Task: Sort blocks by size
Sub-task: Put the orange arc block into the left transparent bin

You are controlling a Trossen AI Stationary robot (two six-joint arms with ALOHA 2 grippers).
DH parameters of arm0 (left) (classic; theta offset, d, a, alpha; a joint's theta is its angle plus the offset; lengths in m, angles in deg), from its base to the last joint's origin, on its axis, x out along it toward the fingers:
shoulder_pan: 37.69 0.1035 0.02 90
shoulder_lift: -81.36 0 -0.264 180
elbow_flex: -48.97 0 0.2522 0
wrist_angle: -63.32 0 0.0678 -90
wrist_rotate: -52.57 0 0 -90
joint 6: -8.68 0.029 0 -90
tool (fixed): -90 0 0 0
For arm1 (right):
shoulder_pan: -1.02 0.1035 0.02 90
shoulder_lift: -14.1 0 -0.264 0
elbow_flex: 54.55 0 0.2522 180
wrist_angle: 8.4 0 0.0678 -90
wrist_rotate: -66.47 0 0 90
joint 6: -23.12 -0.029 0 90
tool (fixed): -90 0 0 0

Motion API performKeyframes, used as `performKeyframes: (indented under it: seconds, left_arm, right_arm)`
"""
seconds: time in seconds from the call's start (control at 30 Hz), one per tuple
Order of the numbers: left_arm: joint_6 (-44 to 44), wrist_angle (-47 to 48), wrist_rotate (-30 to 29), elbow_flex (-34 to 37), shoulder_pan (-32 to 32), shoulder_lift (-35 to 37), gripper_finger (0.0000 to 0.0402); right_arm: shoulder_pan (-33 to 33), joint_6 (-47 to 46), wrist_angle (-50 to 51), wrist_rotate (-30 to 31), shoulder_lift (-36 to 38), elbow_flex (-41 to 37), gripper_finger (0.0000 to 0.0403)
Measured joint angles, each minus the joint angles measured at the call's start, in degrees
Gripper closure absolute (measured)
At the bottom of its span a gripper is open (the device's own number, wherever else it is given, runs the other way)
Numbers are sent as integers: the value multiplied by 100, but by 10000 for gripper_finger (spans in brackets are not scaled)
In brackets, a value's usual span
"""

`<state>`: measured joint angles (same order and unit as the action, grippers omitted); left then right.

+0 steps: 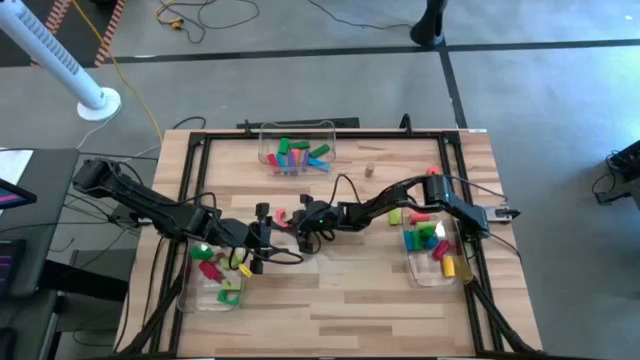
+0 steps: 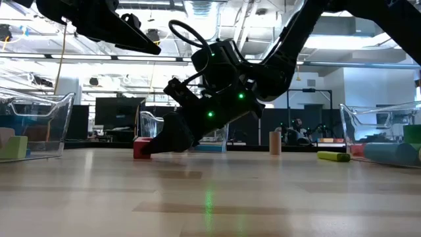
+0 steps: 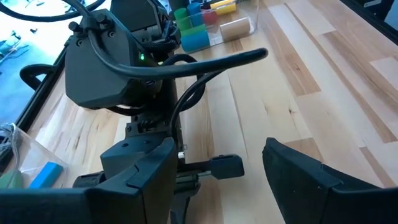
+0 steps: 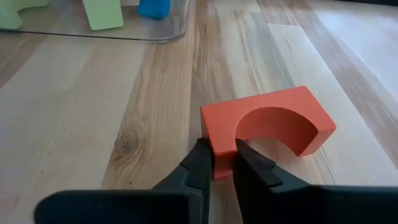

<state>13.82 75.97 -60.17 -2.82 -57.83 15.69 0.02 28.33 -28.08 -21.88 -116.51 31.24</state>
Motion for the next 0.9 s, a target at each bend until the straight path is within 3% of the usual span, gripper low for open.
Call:
performKeyframes:
  seconds: [0.27, 0.57, 0.9]
  left_arm:
    - [-1, 70, 79, -1, 2, 0, 178]
    - [57, 57, 159, 1, -50, 0, 178]
    - [175, -324, 164, -1, -62, 0, 178]
  right_arm:
    - [110, 24, 75, 0, 33, 0, 335]
    - [481, 24, 1050, 23, 499, -2, 335]
    - [1259, 151, 2541, 1087, 1208, -2, 335]
